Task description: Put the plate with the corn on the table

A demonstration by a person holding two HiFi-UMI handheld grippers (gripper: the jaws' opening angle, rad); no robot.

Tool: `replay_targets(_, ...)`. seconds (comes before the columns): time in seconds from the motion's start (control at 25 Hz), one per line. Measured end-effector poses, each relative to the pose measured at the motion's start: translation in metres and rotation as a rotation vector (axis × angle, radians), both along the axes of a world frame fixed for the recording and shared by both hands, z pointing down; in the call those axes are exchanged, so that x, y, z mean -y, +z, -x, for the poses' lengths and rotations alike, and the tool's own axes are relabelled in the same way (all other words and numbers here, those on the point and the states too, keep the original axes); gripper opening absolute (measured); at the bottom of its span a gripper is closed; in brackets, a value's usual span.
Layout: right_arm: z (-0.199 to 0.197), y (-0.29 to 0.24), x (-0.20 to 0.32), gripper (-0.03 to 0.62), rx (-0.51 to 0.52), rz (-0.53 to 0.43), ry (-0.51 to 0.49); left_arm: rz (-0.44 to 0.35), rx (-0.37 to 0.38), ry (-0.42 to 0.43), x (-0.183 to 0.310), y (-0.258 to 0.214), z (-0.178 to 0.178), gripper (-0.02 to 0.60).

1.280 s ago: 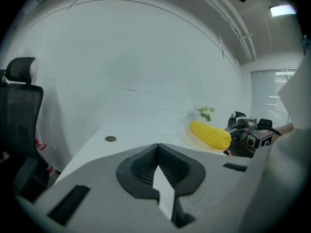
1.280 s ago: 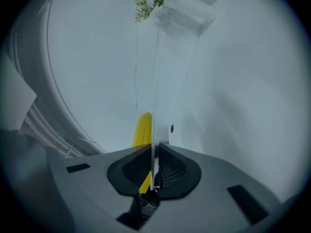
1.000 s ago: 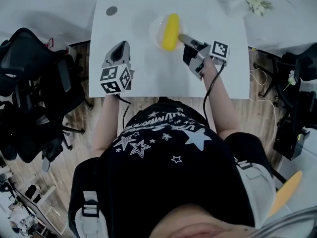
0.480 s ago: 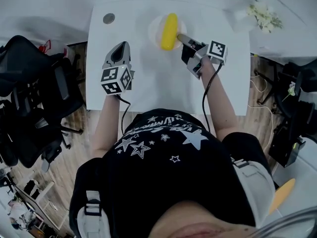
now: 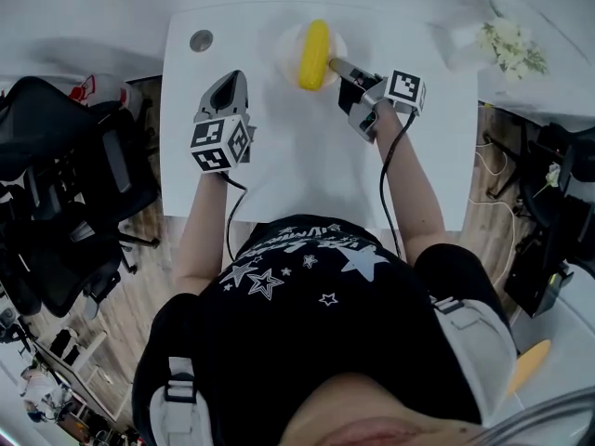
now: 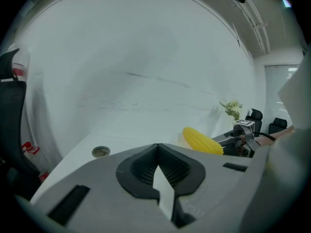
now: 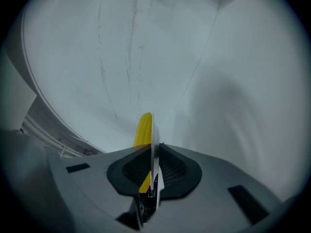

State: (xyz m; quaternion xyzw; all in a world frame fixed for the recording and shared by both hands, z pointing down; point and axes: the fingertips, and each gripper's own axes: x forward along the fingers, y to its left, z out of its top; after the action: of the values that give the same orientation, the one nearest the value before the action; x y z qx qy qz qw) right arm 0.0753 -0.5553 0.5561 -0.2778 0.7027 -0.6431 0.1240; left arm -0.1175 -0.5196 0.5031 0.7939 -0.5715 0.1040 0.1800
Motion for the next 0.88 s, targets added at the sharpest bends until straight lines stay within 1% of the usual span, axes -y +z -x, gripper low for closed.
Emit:
replay_targets(0.16, 0.001, 0.010, 0.012, 0.032, -0.018, 0.000, -0.018, 0.013, 0.005, 0.009, 0.009, 0.007, -0.005, 0.006)
replay_targets(0.32, -0.001, 0.025, 0.026, 0.032, -0.033, 0.019, -0.014, 0.026, 0.014, 0.009, 0.020, 0.017, -0.009, 0.005)
replay_targets(0.44, 0.001, 0.033, 0.034, 0.032, -0.052, 0.016, -0.018, 0.023, 0.027, -0.008, 0.028, 0.020, -0.004, 0.006)
replay_targets(0.88, 0.002, 0.055, 0.063, 0.032, -0.067, 0.037, -0.010, 0.067, 0.031, -0.029, 0.041, 0.039, 0.002, 0.006)
